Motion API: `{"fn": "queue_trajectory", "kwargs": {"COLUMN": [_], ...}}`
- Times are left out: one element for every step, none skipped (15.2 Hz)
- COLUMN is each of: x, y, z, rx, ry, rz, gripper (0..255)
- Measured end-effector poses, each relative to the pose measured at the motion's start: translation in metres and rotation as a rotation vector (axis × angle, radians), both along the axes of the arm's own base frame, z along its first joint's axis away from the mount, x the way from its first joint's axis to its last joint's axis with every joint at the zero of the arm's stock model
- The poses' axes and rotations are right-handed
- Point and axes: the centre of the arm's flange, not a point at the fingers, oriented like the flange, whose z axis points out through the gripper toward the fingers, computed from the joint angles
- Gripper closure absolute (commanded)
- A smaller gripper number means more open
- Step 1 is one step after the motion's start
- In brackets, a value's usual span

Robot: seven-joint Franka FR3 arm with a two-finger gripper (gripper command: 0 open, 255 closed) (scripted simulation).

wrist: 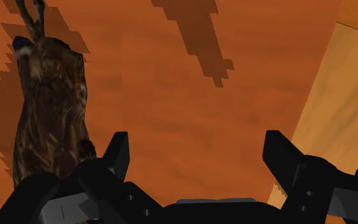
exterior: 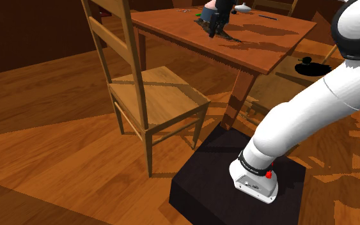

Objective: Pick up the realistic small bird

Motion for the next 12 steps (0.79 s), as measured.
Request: {"fn": "queue_trajectory", "kwargs": {"x": [0.001, 0.006, 0.011, 0.017, 0.020, 0.024, 0.029, 0.032, 0.035, 0.037, 0.038, 0.038], "y": [-0.013, -0.023, -0.034, -0.044, -0.056, -0.067, -0.076, -0.087, -0.093, -0.096, -0.097, -0.098], "z": [0.001, 0.005, 0.007, 0.008, 0.010, 0.014, 0.018, 0.021, 0.019, 0.016, 0.010, 0.006], "rx": [-0.004, -0.008, -0.012, -0.016, -0.020, -0.024, -0.028, -0.032, -0.035, -0.037, -0.037, -0.038], "ry": [-0.008, -0.015, -0.023, -0.031, -0.038, -0.046, -0.053, -0.061, -0.064, -0.066, -0.067, -0.067], "rz": [-0.001, -0.001, -0.001, -0.002, -0.002, -0.003, -0.003, -0.003, -0.003, -0.002, -0.002, -0.002], "gripper": [0, 0, 0, 0, 0, 0, 0, 0, 0, 0, 0, 0]}}
